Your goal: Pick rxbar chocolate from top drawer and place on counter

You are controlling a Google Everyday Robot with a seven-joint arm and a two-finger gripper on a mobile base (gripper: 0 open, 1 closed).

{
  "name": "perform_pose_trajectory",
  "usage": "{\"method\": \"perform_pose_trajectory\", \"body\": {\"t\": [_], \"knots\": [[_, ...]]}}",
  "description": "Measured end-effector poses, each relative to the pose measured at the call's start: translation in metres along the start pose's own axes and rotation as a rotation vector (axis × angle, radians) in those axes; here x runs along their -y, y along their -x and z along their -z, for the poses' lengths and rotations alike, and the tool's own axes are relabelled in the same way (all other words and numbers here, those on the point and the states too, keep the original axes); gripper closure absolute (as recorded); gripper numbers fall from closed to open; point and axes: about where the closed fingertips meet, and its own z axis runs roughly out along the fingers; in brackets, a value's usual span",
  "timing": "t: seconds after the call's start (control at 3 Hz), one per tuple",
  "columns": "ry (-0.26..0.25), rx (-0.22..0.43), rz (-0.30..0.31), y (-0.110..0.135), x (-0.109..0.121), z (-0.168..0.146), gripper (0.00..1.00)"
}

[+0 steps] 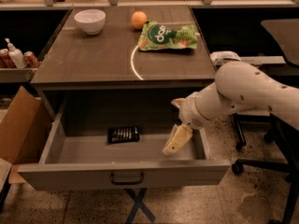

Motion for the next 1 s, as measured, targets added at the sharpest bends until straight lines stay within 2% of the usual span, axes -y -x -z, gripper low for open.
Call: {"method": "perform_pose_trajectory", "body": {"t": [0.33, 1.0], "knots": [[0.001, 0.02, 0.033, 0.007, 0.014, -0.008, 0.0], [0.033, 0.043, 0.069, 0.016, 0.034, -0.048, 0.0]]}}
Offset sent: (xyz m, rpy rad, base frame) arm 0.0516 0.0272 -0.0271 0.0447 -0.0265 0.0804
